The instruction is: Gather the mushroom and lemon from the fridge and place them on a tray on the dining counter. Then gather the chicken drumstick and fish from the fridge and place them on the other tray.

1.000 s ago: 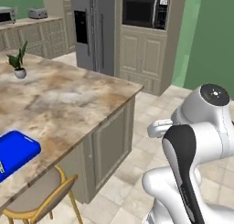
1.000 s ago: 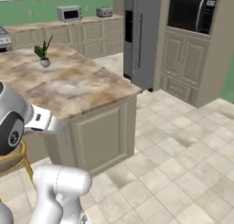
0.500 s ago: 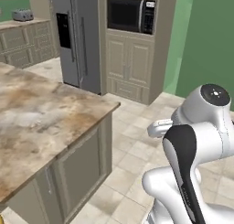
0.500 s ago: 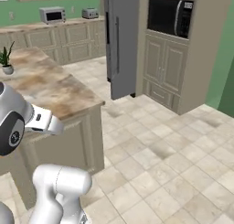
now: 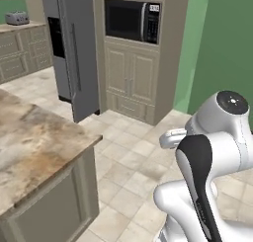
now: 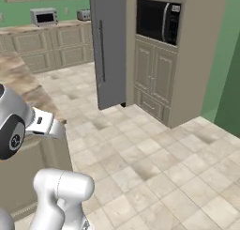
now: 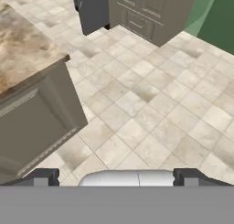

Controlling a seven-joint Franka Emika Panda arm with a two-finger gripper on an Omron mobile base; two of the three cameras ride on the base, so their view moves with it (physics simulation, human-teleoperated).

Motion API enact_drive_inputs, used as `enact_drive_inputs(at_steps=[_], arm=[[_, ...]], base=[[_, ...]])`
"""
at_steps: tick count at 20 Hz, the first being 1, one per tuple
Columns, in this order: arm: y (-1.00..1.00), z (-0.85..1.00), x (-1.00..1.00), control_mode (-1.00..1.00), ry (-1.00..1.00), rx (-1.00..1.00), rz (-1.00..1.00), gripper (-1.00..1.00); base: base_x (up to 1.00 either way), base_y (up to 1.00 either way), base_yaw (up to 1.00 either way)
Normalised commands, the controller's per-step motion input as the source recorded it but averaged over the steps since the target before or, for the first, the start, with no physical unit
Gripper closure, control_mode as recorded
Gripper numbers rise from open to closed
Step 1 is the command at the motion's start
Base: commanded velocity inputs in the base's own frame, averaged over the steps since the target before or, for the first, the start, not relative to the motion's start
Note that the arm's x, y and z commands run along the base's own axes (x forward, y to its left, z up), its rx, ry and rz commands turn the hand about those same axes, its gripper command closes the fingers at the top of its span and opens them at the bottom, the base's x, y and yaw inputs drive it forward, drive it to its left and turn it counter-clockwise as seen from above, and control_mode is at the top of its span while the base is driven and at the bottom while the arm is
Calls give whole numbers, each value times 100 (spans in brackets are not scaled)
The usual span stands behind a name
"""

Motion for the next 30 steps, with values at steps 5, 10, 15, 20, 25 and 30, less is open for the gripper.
enact_drive_inputs(at_steps=[5, 10, 15, 20, 25, 30], arm=[[0, 0, 0, 100, 0, 0, 0, -100], [0, 0, 0, 100, 0, 0, 0, -100], [0, 0, 0, 100, 0, 0, 0, -100], [0, 0, 0, 100, 0, 0, 0, -100], [0, 0, 0, 100, 0, 0, 0, -100], [0, 0, 0, 100, 0, 0, 0, -100]], base=[[91, -52, 23], [96, -42, 26], [100, -39, 28], [100, -37, 29], [94, -18, 31], [98, -1, 27]])
